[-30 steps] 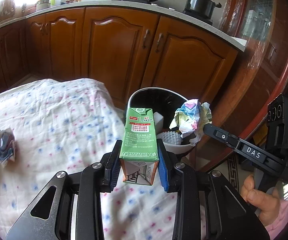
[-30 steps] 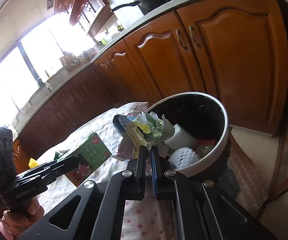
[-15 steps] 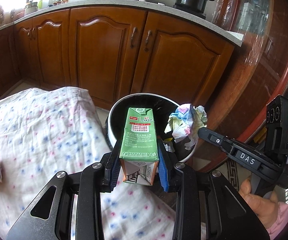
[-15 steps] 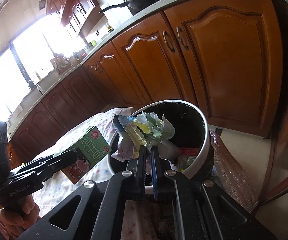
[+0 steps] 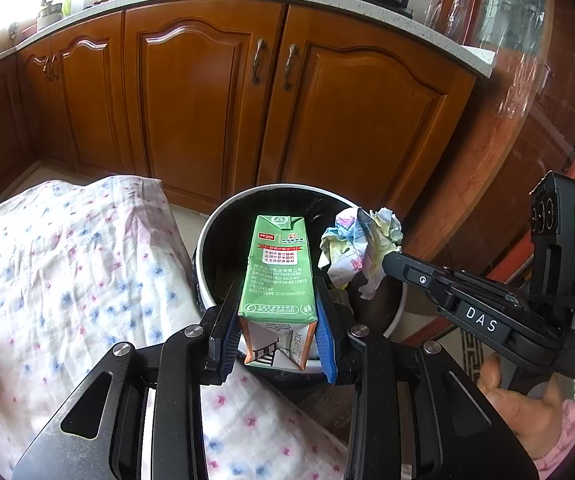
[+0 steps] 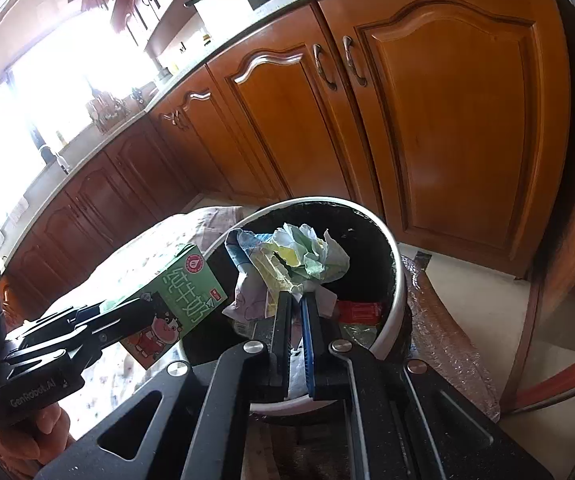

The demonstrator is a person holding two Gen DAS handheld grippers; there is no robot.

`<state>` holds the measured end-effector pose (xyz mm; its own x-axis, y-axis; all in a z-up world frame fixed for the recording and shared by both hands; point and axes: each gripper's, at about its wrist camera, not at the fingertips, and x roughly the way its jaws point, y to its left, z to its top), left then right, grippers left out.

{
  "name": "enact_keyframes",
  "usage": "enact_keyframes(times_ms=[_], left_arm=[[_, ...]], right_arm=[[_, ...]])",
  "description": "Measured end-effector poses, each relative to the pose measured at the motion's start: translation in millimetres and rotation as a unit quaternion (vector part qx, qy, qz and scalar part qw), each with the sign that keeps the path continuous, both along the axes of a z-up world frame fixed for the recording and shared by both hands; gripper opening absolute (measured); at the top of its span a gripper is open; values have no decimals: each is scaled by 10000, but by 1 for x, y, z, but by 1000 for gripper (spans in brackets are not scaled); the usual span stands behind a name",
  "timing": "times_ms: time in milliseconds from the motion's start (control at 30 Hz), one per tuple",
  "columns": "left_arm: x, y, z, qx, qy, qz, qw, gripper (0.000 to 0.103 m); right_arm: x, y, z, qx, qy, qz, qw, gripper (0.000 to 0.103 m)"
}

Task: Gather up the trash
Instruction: 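Carry carton and wrapper over the bin and open both tools to drop them, then move both open tools back toward the green can and foil wrapper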

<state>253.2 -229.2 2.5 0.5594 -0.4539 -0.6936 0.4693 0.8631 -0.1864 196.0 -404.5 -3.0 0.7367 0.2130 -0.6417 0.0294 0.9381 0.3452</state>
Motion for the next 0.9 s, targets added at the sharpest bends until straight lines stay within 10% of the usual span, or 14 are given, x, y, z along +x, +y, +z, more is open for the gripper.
enact_keyframes(times_ms=[300,433,900], left_arm=[[5,-8,-5,97,40,-54,9999,33],[1,-2,-2,51,-10,20,10000,56],[-23,64,-6,-369,152,597,9974,62]], right_arm=[[6,-1,-2,-18,127,19,9999,13],[1,-4,0,120,35,-3,9999,57],[-37,28,16,511,-347,68,9981,95]])
